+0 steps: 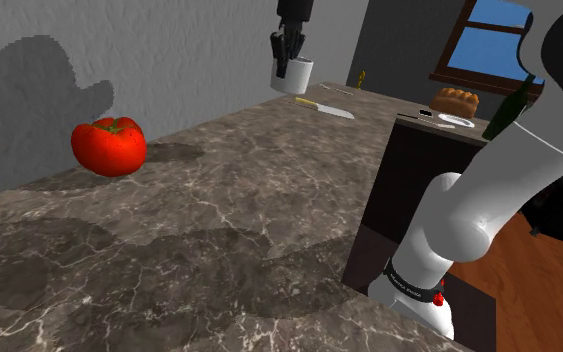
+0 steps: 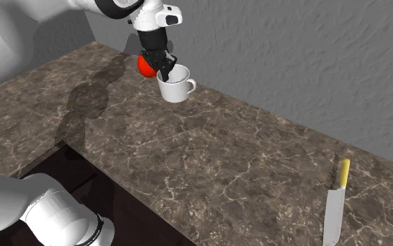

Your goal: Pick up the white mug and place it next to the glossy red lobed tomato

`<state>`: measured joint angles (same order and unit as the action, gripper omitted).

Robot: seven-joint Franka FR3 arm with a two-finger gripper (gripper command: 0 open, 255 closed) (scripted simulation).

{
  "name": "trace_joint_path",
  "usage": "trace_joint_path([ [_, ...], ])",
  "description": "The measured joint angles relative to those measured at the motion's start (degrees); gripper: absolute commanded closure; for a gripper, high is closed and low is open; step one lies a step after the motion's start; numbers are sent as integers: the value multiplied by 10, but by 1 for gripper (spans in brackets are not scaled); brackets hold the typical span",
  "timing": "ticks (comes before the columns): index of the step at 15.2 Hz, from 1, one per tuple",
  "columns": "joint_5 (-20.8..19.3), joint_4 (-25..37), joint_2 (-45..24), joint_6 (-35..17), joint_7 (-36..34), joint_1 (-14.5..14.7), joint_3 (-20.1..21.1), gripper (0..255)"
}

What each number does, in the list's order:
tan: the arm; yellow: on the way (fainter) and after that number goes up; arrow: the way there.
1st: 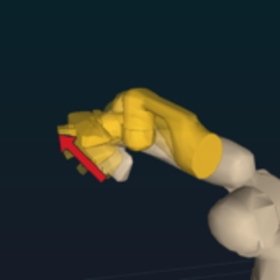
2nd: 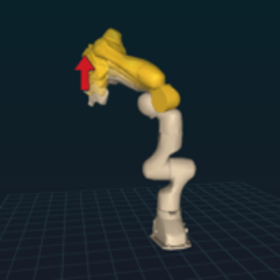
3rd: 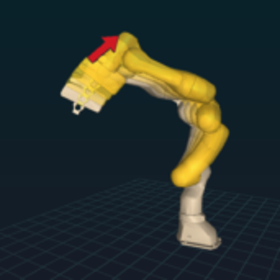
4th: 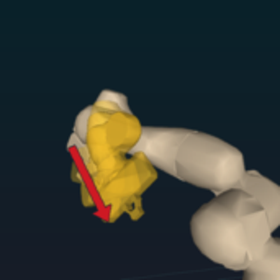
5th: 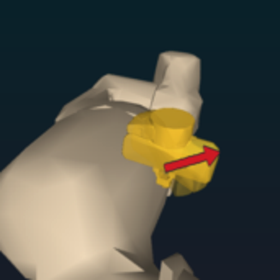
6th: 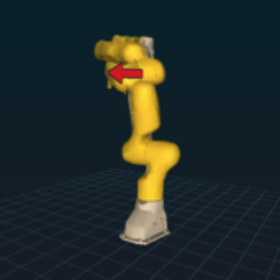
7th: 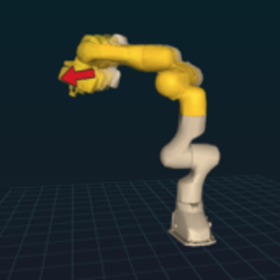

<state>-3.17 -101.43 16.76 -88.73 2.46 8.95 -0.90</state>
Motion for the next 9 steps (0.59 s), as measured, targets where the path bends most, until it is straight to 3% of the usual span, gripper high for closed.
trace_joint_path([
  [9,15,20,-13,14,-128,44,86,255],
])
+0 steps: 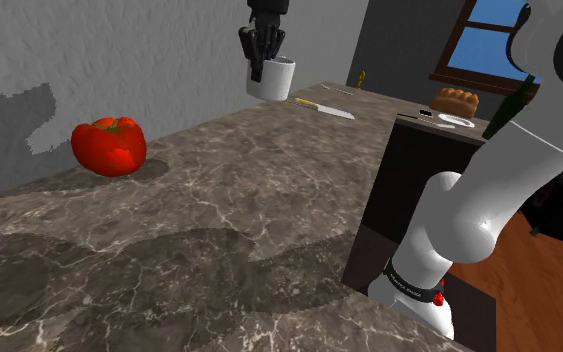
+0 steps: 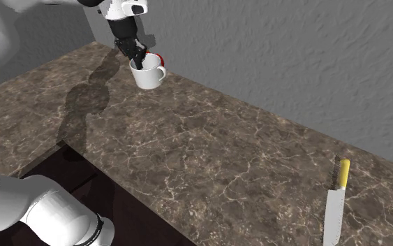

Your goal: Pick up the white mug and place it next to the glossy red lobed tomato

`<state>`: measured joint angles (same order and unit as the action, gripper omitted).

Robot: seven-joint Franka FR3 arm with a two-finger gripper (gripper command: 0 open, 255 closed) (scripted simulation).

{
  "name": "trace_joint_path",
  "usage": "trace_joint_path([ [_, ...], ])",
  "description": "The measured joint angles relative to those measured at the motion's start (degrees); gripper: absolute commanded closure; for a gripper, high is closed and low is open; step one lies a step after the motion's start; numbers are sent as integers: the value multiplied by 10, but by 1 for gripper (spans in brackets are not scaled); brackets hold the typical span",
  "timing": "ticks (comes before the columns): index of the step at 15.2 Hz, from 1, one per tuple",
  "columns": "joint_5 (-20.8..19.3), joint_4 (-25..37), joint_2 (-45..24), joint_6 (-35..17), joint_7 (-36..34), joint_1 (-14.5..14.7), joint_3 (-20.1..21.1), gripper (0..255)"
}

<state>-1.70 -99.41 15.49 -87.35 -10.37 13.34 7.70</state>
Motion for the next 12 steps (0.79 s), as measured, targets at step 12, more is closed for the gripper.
trace_joint_path([
  [12,-8,95,-90,16,-183,65,118,255],
])
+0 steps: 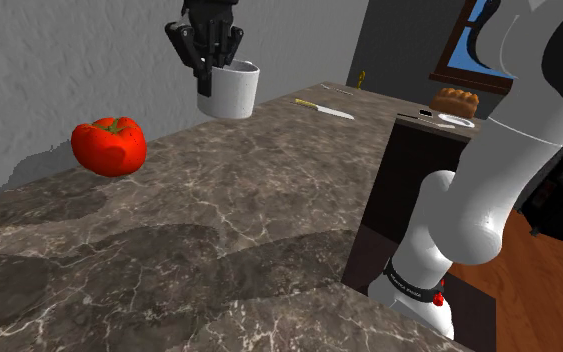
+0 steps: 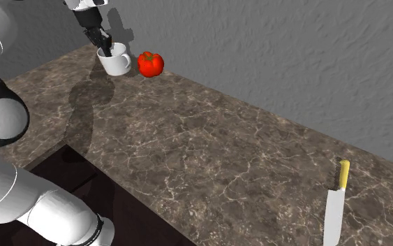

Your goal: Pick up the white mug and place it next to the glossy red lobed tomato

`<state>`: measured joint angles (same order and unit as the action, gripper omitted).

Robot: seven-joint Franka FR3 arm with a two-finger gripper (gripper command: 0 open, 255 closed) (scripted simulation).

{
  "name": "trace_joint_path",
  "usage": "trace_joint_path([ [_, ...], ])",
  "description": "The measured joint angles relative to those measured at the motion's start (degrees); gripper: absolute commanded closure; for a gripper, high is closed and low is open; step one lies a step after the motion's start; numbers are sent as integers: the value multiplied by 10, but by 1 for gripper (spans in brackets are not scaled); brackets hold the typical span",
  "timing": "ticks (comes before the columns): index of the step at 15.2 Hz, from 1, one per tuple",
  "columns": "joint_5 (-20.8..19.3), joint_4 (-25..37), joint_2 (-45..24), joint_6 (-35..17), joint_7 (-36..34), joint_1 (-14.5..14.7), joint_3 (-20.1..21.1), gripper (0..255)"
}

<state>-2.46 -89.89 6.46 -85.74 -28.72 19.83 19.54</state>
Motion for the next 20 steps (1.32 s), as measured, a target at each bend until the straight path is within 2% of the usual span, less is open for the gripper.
trace_joint_path([
  [4,-20,62,-54,16,-57,25,34,255],
  [6,-21,56,-58,6,-69,30,39,255],
  [20,-9,-85,-29,-107,-71,28,36,255],
])
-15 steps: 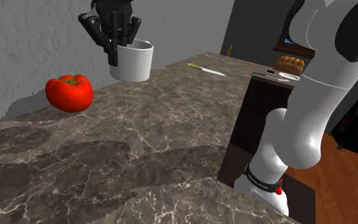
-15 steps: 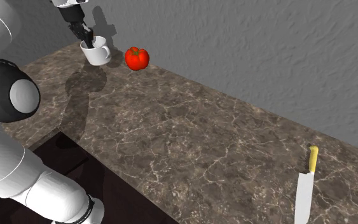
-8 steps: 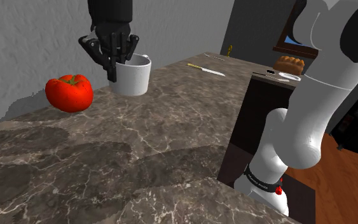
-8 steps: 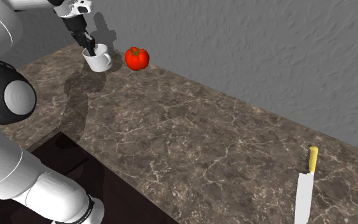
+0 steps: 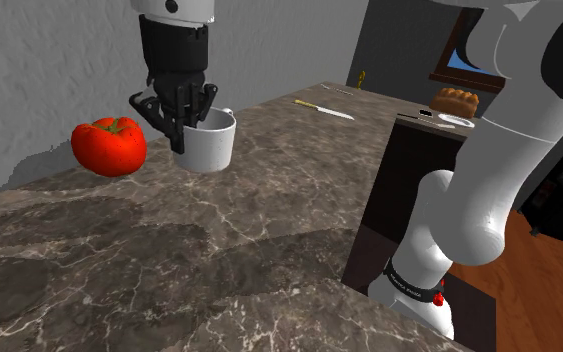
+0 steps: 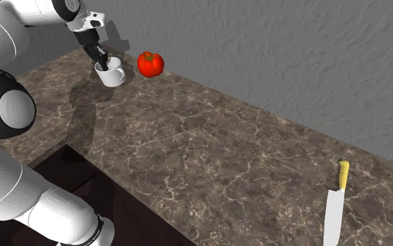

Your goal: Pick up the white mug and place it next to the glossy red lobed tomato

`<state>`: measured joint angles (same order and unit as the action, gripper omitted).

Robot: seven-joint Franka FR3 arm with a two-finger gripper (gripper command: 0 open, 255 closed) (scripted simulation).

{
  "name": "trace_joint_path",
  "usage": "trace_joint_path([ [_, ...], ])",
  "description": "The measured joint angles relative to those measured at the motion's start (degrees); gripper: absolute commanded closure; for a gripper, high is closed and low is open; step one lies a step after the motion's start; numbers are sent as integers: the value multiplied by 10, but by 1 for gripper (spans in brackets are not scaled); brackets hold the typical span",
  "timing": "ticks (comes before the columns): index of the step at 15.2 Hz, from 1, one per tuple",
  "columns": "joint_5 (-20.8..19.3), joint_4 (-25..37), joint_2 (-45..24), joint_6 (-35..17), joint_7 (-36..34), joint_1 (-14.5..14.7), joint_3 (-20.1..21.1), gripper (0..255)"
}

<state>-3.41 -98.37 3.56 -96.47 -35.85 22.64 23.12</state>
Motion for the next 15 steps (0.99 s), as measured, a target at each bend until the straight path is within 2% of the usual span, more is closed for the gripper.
trace_joint_path([
  [15,1,-122,5,-117,-6,0,0,255],
])
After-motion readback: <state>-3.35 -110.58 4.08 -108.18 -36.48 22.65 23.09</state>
